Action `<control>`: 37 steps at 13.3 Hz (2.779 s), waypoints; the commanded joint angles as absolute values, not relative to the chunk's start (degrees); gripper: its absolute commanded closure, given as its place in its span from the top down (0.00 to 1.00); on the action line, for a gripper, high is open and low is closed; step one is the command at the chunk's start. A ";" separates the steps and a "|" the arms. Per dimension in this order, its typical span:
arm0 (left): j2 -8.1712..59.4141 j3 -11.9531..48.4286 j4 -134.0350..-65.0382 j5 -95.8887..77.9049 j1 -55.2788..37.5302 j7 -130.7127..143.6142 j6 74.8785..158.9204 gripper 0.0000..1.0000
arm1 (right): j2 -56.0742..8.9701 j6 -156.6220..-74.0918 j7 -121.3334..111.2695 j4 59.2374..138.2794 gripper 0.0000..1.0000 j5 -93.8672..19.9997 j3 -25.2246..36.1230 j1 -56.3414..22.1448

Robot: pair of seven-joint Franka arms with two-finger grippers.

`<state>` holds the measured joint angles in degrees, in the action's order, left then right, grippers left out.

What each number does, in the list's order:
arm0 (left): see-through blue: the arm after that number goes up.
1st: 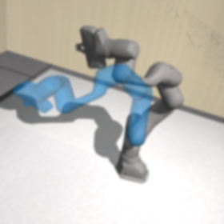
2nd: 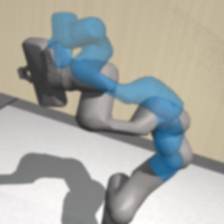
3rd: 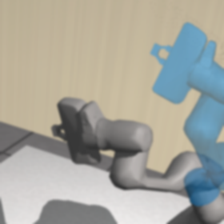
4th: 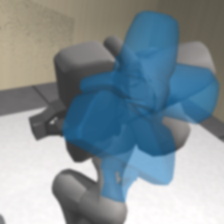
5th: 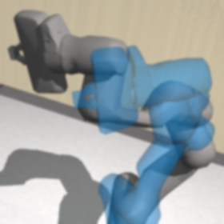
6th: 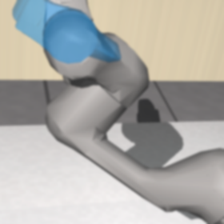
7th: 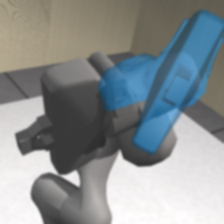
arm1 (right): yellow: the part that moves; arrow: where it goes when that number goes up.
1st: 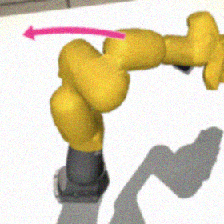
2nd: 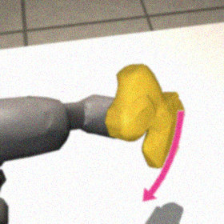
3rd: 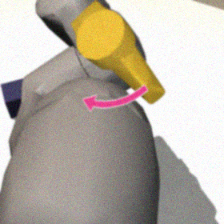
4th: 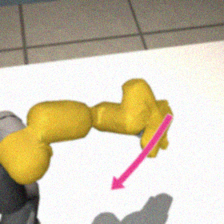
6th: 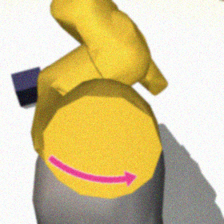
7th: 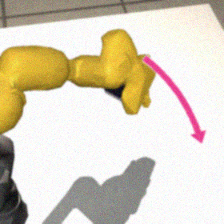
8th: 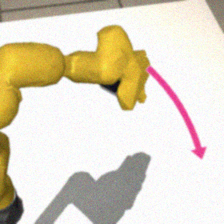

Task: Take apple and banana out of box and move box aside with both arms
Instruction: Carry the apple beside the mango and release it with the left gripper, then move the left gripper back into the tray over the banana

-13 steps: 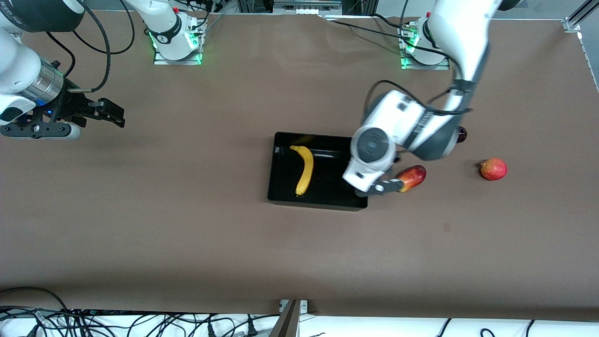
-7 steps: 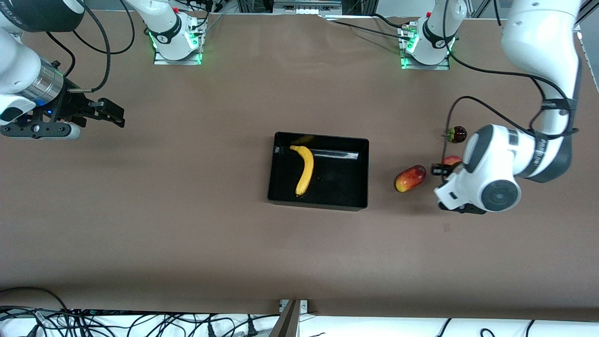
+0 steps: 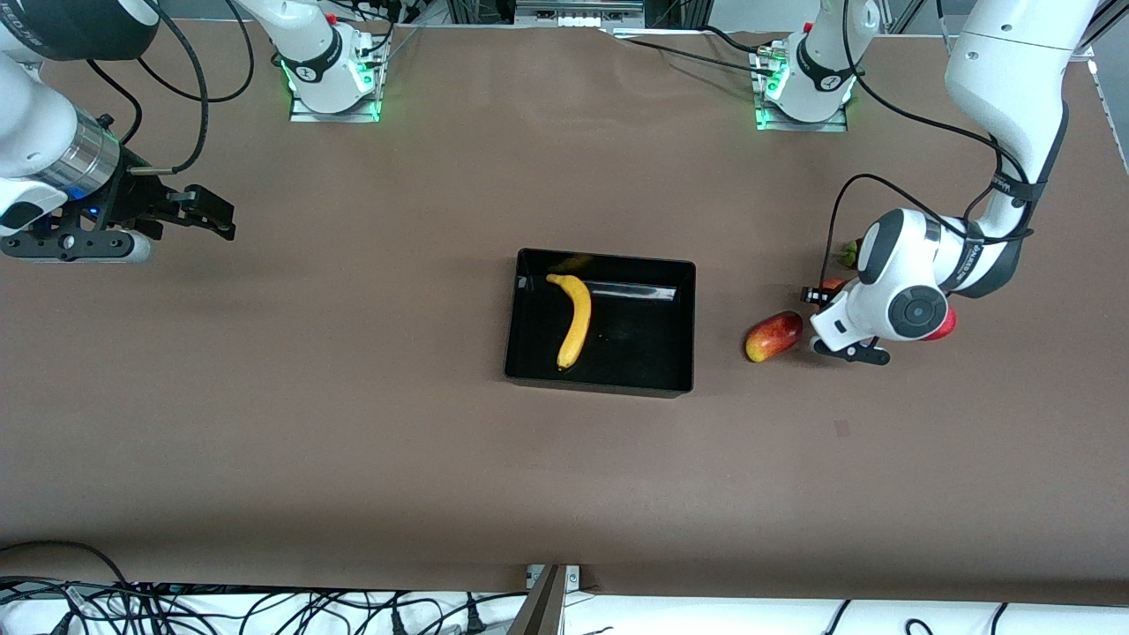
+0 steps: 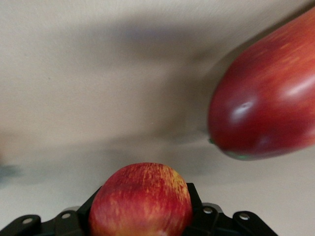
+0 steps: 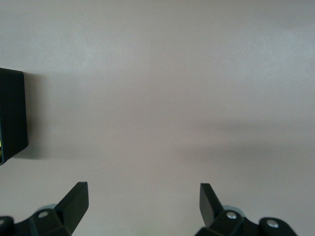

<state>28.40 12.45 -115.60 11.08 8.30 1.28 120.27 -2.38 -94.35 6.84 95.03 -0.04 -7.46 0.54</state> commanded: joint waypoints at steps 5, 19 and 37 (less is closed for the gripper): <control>24.71 14.06 -117.16 12.48 10.72 -2.11 122.52 1.00 | -1.58 -94.48 6.24 95.54 1.00 0.70 -7.82 0.97; 42.25 22.50 -75.86 1.32 -11.57 11.30 115.86 1.00 | -1.32 -94.22 6.15 95.71 1.00 0.62 -7.03 1.05; 53.61 6.24 -78.66 2.20 -34.37 28.39 136.41 0.15 | -1.32 -94.04 6.06 95.71 1.00 0.62 -7.03 1.05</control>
<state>53.29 6.89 -78.05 1.98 -33.68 27.97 136.15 -2.38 -94.28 6.84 95.10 -0.04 -6.73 0.57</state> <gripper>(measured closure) 0.308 0.000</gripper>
